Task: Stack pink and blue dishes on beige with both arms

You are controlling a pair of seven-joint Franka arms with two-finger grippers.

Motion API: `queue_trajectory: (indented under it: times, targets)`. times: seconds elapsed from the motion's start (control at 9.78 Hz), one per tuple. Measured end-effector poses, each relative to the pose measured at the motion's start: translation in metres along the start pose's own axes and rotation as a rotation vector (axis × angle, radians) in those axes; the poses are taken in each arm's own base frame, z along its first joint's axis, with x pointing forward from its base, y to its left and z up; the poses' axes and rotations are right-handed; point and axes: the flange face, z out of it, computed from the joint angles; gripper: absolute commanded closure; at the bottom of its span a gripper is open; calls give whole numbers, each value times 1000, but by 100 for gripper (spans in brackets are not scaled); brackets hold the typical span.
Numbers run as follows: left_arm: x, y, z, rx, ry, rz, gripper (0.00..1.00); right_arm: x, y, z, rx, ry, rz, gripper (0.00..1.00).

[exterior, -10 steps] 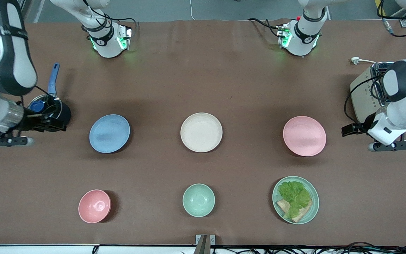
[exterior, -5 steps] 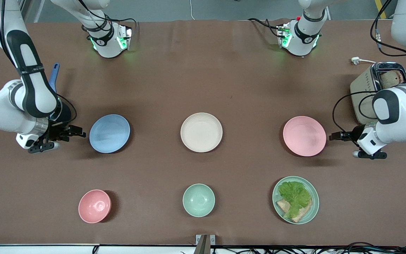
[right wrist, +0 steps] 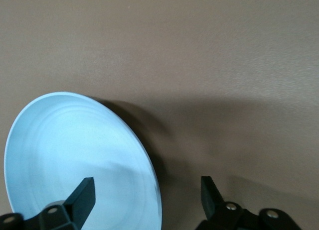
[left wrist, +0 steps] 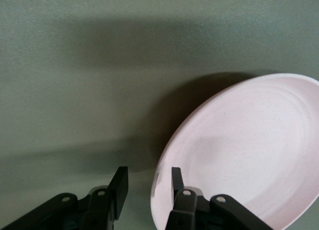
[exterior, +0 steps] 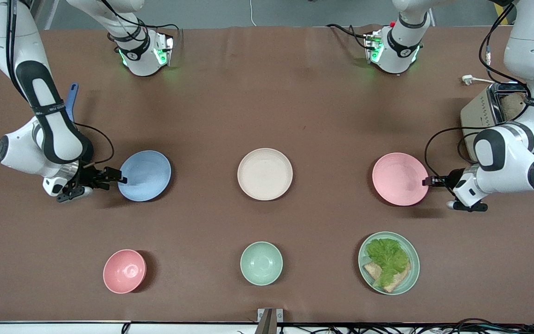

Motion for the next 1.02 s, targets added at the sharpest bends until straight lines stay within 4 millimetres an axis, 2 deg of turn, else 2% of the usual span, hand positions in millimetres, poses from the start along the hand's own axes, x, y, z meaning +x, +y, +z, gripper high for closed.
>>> queue_trajectory:
  times: [0.1,0.31,0.41,0.51,0.61,0.72,0.82,1.02]
  targets:
    - [0,2,1,-2,-2,3,99,-1,0,5,4,-7,-5,44]
    - [3,8,-1,-7,4,14,100,-1,-2,8,7,-12,-10,67]
    - [6,18,-9,-10,12,18,100,-2,-2,9,8,-13,-8,83]
    - [7,29,-26,-12,14,13,100,-3,-1,12,17,-11,6,99]
    - [6,48,-49,-15,18,-5,100,-5,0,16,27,-8,20,100]
    - [6,81,-69,-21,27,-38,100,-5,1,16,35,-11,23,100]
    - [5,126,-78,-31,35,-76,100,-4,-1,12,51,-12,22,100]
    - [-1,227,-74,-54,22,-162,100,4,-10,-5,106,-24,33,100]
